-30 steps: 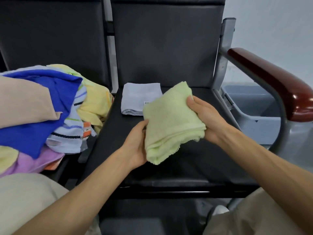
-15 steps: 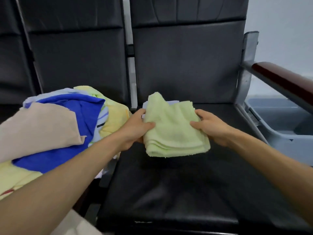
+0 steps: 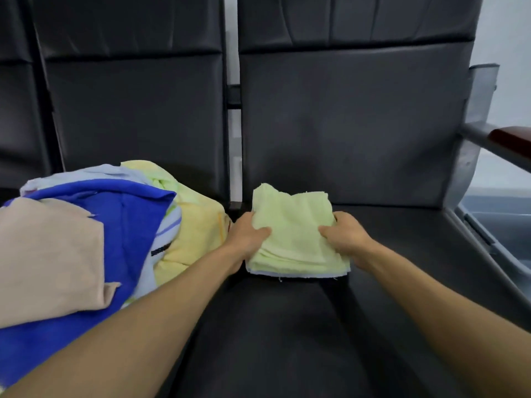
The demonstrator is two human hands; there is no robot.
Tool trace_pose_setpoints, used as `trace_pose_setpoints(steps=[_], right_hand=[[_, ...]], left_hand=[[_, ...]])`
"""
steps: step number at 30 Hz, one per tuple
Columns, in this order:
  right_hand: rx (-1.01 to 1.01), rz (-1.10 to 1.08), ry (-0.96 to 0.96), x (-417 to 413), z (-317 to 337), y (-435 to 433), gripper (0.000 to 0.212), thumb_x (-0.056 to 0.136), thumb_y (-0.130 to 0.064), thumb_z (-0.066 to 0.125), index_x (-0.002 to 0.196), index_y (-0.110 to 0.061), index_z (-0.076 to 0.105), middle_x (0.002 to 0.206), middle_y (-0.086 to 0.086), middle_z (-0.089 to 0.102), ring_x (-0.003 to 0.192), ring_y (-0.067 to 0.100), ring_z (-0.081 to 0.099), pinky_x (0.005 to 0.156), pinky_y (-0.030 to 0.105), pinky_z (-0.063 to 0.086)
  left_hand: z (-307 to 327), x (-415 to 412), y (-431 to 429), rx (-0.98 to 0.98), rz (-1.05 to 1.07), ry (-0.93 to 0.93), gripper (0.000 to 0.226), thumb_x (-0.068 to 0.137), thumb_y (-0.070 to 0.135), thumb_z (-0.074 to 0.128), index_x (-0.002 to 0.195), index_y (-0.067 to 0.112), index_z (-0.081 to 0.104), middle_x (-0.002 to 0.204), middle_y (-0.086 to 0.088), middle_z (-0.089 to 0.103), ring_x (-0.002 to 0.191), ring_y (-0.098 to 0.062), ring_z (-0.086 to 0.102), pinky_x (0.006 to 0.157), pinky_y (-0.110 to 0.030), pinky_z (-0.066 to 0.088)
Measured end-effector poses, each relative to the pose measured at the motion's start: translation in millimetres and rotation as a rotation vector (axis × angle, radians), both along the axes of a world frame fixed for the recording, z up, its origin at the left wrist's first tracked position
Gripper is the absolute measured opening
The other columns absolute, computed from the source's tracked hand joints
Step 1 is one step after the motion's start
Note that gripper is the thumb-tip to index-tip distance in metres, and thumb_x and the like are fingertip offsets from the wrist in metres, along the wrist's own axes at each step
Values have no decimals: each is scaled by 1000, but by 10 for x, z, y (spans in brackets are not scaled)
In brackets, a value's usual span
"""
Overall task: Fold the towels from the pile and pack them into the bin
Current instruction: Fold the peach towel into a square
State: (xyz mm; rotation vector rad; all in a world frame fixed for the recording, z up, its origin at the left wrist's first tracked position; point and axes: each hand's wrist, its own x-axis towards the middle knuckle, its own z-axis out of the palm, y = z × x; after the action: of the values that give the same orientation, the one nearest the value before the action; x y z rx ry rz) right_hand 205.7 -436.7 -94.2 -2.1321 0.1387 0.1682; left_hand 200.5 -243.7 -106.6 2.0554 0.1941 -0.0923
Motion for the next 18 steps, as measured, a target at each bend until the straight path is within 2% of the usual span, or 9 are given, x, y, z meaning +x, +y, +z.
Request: trace_pose_setpoints(steps=[2, 4, 6, 7, 9, 12, 15, 17, 18], right_hand=[[-54, -30, -33, 9, 3, 22, 10, 89, -8, 47, 95, -12, 54, 94, 3, 60, 82, 20, 58, 62, 30, 45], [-99, -52, -46, -60, 56, 65, 27, 88, -8, 45, 114, -10, 45, 106, 5, 56, 87, 20, 55, 61, 29, 43], [-225, -44, -117, -206, 119, 139, 42, 87, -7, 44, 128, -10, 36, 121, 10, 50, 107, 28, 49, 81, 38, 47], [-307, -30, -154, -296, 143, 186, 49, 88, -7, 44, 135, -9, 33, 129, 12, 45, 118, 32, 43, 94, 43, 43], [-393, 49, -229, -505, 243, 363, 56, 90, -8, 45, 144, -10, 28, 141, 12, 38, 129, 32, 34, 105, 43, 34], [-377, 238, -279, -757, 411, 676, 54, 94, -13, 50, 145, -11, 32, 144, 10, 40, 130, 27, 39, 103, 33, 34], [-319, 359, -328, -1011, 648, 1070, 46, 95, -20, 55, 138, -12, 43, 134, 5, 54, 120, 22, 53, 89, 23, 38], [-328, 444, -359, -1186, 772, 1361, 38, 95, -24, 55, 132, -14, 51, 123, 3, 61, 112, 20, 57, 82, 22, 38], [-343, 486, -372, -1269, 817, 1511, 36, 96, -25, 54, 130, -15, 53, 120, 3, 63, 108, 19, 58, 81, 22, 39]], left_hand=[[14, -35, 16, -22, -1, 3, 49, 93, 22, 55, 140, 17, 41, 132, -1, 54, 117, -20, 52, 101, -37, 45], [96, -126, 70, -26, -14, 19, 57, 93, 21, 52, 147, 15, 32, 136, -2, 50, 121, -20, 50, 102, -35, 43], [203, -306, 166, -13, -14, 20, 66, 94, 20, 52, 152, 14, 23, 139, -5, 48, 125, -22, 48, 106, -35, 41], [244, -408, 219, 4, -7, 13, 66, 94, 19, 53, 152, 15, 23, 139, -7, 48, 125, -22, 48, 107, -37, 41], [381, -679, 387, 28, 12, -10, 57, 94, 17, 55, 147, 15, 35, 133, -6, 51, 120, -21, 52, 105, -40, 44], [657, -1132, 618, -69, 3, -82, 32, 95, 11, 52, 126, 17, 59, 114, -2, 63, 98, -15, 63, 87, -31, 53], [890, -1632, 927, -168, 52, -292, 24, 95, 7, 52, 99, 21, 70, 95, 0, 70, 76, -8, 66, 63, -26, 49], [952, -1929, 1217, -139, 156, -418, 29, 93, 4, 53, 89, 26, 72, 81, 9, 70, 65, -3, 62, 62, -27, 50], [966, -2028, 1388, -58, 216, -485, 33, 91, 3, 54, 85, 30, 71, 80, 14, 69, 67, -2, 62, 68, -25, 51]])
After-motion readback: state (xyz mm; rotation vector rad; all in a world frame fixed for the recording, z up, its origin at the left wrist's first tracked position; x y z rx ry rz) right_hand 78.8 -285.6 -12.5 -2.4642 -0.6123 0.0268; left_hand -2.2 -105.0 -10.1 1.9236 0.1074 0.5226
